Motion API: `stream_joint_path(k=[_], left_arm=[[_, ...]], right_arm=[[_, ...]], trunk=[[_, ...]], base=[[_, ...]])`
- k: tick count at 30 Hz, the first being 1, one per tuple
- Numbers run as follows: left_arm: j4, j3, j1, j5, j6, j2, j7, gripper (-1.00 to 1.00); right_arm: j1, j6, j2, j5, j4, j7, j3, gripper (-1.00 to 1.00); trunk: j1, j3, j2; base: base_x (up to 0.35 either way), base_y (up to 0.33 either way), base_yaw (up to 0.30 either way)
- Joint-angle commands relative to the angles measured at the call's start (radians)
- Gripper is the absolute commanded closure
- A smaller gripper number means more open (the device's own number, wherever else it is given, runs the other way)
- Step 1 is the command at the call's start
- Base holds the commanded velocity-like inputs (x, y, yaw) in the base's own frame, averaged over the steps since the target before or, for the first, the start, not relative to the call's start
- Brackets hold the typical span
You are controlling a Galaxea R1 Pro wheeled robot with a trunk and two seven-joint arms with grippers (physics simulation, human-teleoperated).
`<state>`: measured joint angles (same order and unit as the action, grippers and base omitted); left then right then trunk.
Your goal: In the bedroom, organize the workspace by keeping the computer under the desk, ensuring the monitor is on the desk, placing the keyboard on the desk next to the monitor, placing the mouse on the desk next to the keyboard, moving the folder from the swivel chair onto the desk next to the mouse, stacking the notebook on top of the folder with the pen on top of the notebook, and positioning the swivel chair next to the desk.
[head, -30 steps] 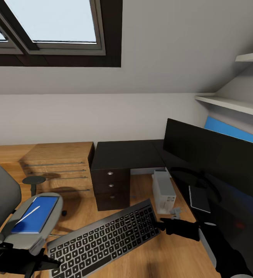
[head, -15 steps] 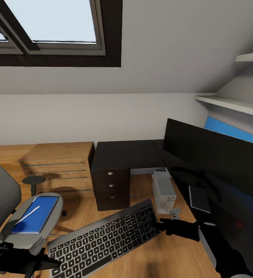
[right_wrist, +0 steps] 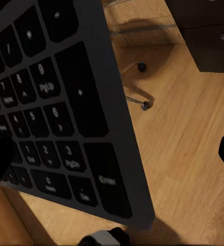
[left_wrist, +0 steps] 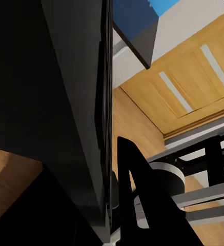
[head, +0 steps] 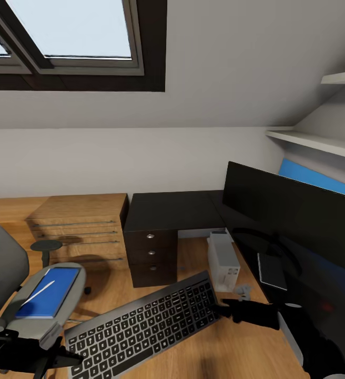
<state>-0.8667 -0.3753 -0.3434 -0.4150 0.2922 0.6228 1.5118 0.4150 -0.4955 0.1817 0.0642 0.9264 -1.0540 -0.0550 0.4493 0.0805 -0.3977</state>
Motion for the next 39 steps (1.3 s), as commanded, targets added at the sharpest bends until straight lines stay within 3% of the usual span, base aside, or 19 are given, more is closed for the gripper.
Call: stream_joint_path(k=[1, 6, 15, 25, 31, 39], left_arm=[[0.000, -0.006, -0.002, -0.007, 0.007, 0.002, -0.001, 1.00], [0.000, -0.006, -0.002, -0.007, 0.006, 0.002, -0.001, 1.00], [0.000, -0.007, -0.001, -0.007, 0.005, 0.002, -0.001, 1.00], [0.000, -0.007, -0.002, -0.005, 0.005, 0.002, -0.001, 1.00], [0.000, -0.007, -0.002, 0.029, 0.005, 0.002, -0.001, 1.00], [0.000, -0.007, -0.002, 0.041, 0.005, 0.002, -0.001, 1.00]], right_arm=[[0.001, -0.009, 0.011, 0.006, 0.000, -0.027, 0.000, -1.00], [0.001, -0.004, 0.026, 0.005, 0.001, -0.087, 0.007, -1.00], [0.001, 0.038, 0.031, -0.053, 0.002, -0.171, 0.070, -1.00], [0.001, 0.041, 0.032, -0.062, 0.002, -0.185, 0.078, -1.00], [0.001, 0.041, 0.033, -0.063, 0.002, -0.185, 0.078, -1.00], [0.001, 0.043, 0.041, -0.062, 0.003, -0.186, 0.077, -1.00]], trunk=[[0.001, 0.002, -0.002], [0.001, 0.002, -0.002], [0.001, 0.002, -0.002], [0.001, 0.002, -0.002], [0.001, 0.002, -0.002], [0.001, 0.002, -0.002]], base=[[0.000, 0.000, 0.000], [0.000, 0.000, 0.000], [0.000, 0.000, 0.000], [0.000, 0.000, 0.000], [0.000, 0.000, 0.000], [0.000, 0.000, 0.000]])
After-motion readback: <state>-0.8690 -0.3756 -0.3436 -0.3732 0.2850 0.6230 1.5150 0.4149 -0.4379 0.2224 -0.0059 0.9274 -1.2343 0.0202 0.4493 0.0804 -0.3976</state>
